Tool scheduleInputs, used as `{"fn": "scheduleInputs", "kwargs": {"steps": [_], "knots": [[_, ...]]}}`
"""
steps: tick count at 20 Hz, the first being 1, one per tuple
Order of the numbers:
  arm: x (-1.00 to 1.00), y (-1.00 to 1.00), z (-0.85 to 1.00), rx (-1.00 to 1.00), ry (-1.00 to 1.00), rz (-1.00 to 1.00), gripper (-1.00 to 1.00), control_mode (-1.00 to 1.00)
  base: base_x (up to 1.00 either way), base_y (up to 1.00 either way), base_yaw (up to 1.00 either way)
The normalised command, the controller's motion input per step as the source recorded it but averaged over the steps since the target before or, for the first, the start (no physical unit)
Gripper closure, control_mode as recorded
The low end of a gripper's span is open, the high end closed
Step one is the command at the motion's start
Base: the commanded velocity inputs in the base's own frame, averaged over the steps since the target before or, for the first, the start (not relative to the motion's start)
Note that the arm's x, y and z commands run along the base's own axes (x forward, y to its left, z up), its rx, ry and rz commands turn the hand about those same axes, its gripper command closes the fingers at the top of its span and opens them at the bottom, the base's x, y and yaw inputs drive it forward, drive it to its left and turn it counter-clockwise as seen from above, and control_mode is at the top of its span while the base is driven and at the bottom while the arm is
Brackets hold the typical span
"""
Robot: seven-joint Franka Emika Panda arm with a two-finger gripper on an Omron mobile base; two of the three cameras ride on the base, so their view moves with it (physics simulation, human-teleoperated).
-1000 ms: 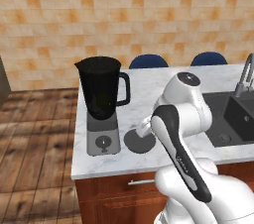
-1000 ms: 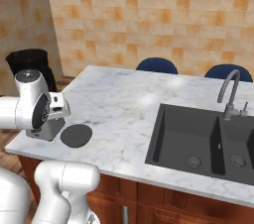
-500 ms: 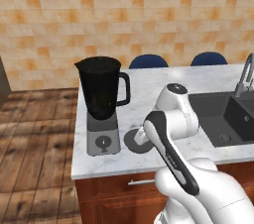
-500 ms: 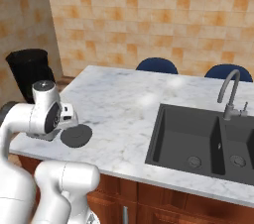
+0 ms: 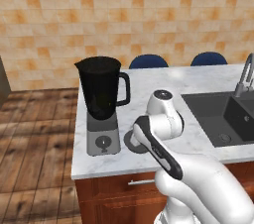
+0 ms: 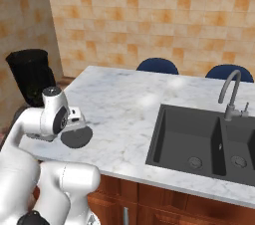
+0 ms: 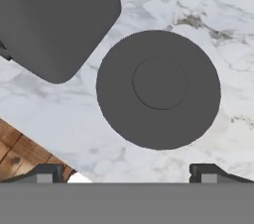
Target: Grab the garlic and lime from the fridge, place them in the blender, close the lid, and turn on the blender to create a marinade.
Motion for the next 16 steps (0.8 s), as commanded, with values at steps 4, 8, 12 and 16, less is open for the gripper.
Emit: {"fn": "scheduleInputs", "kwargs": {"steps": [4, 8, 12, 16], "knots": [[0.47, 0.00, -0.17, -0.10, 0.06, 0.00, -1.00, -1.00, 0.00, 0.00, 0.00], [0.45, 0.00, -0.31, -0.08, 0.10, 0.00, -1.00, -1.00, 0.00, 0.00, 0.00], [0.38, 0.00, -0.47, -0.06, 0.11, 0.00, -1.00, -1.00, 0.00, 0.00, 0.00], [0.38, 0.00, -0.29, -0.02, 0.06, 0.00, -1.00, -1.00, 0.00, 0.00, 0.00]]}}
